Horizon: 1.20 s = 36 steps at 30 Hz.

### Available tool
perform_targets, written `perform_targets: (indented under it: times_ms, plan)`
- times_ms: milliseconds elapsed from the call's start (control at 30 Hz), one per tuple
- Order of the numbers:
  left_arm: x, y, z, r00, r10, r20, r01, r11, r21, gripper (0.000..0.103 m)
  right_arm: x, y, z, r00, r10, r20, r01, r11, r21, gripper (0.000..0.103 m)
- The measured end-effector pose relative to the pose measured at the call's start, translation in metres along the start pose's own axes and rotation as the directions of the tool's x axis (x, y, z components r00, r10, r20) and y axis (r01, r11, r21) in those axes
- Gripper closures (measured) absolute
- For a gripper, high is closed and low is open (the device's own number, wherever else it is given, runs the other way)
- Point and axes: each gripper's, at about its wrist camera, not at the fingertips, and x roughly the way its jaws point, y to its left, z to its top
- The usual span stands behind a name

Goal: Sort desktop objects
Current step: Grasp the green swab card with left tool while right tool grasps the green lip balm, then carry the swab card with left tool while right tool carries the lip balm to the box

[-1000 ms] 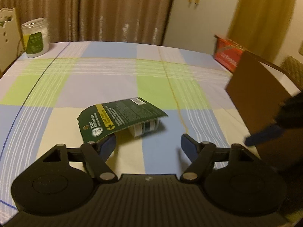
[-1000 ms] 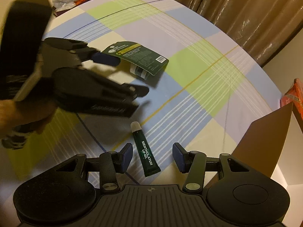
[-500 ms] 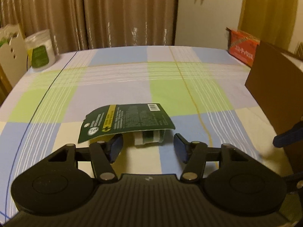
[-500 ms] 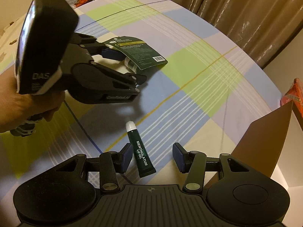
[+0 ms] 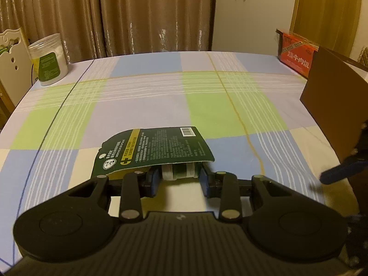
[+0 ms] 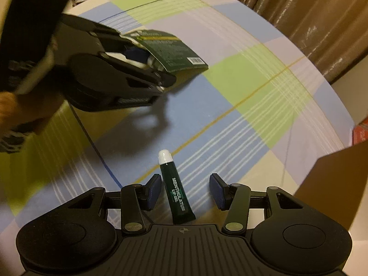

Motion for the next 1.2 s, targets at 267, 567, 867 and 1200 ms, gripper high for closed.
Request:
perform_targets:
  times_ms: [267, 567, 867, 1200]
  plan:
    - [-0.023, 0.02, -0.004, 1.0, -0.001, 0.006, 0.001, 1.0, -0.019, 0.073, 0.014, -0.004, 0.008, 0.999, 0.034, -0.029, -0.034, 0.999, -0.008, 0.053]
    - [-0.042, 0.029, -0.015, 1.0, -0.006, 0.0, 0.006, 0.999, -0.049, 0.073, 0.018, -0.004, 0.013, 0.997, 0.054, -0.049, -0.054, 0.998, -0.012, 0.088]
    - [-0.065, 0.027, -0.017, 1.0, -0.027, 0.009, 0.028, 0.999, -0.028, 0.073, -0.015, 0.004, 0.005, 0.998, 0.052, 0.035, -0.055, 0.996, 0.076, 0.089]
    - [-0.11, 0.014, -0.021, 0.996, -0.082, 0.026, 0.081, 0.996, 0.047, 0.073, -0.094, 0.014, -0.024, 0.986, 0.003, 0.168, -0.048, 0.964, 0.263, 0.089]
